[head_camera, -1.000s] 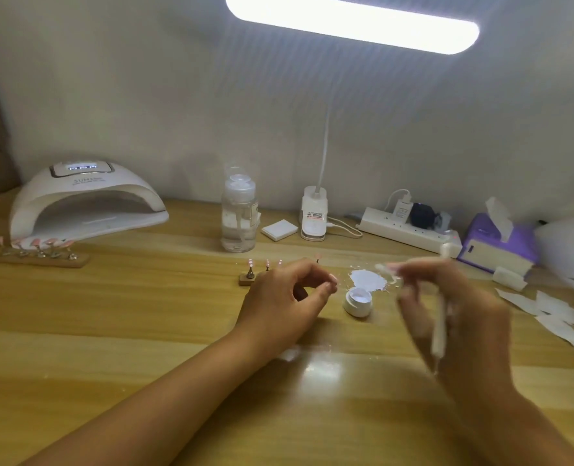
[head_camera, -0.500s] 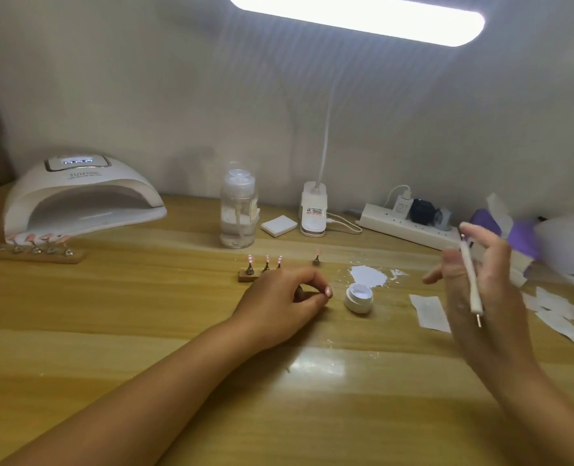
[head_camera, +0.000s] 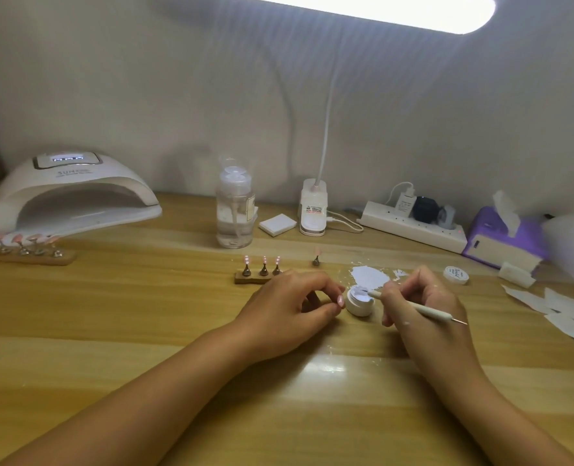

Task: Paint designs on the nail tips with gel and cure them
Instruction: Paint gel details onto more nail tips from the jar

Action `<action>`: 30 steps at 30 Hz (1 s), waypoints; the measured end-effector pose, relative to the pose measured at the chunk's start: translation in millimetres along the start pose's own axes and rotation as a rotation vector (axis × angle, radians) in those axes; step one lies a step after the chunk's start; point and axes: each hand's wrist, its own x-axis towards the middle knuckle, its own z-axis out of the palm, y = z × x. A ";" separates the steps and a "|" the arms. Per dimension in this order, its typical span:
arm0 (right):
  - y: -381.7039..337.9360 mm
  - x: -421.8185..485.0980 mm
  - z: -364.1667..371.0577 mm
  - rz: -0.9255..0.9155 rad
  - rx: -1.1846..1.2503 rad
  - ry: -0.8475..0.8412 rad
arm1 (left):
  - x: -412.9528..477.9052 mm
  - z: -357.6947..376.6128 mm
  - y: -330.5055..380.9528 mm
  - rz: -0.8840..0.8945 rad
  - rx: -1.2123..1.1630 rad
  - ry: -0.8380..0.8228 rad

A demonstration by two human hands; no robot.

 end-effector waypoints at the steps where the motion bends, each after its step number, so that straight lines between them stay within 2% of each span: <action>1: 1.0 0.6 0.9 0.004 -0.019 -0.005 | -0.1 0.6 -0.1 0.009 0.007 -0.009; 13: 1.5 0.5 -1.0 0.001 -0.033 0.029 | -0.3 2.0 -0.7 0.002 0.033 -0.029; 18: -10.0 -4.4 -7.4 -0.077 0.201 0.069 | 0.4 1.4 -2.8 -0.004 0.063 0.030; 24: -8.3 7.9 2.2 0.207 0.323 0.046 | 0.3 0.4 -2.5 -0.013 0.117 0.071; 30: 0.6 7.4 12.2 0.209 0.268 0.064 | 0.8 0.4 -1.9 -0.013 0.158 0.072</action>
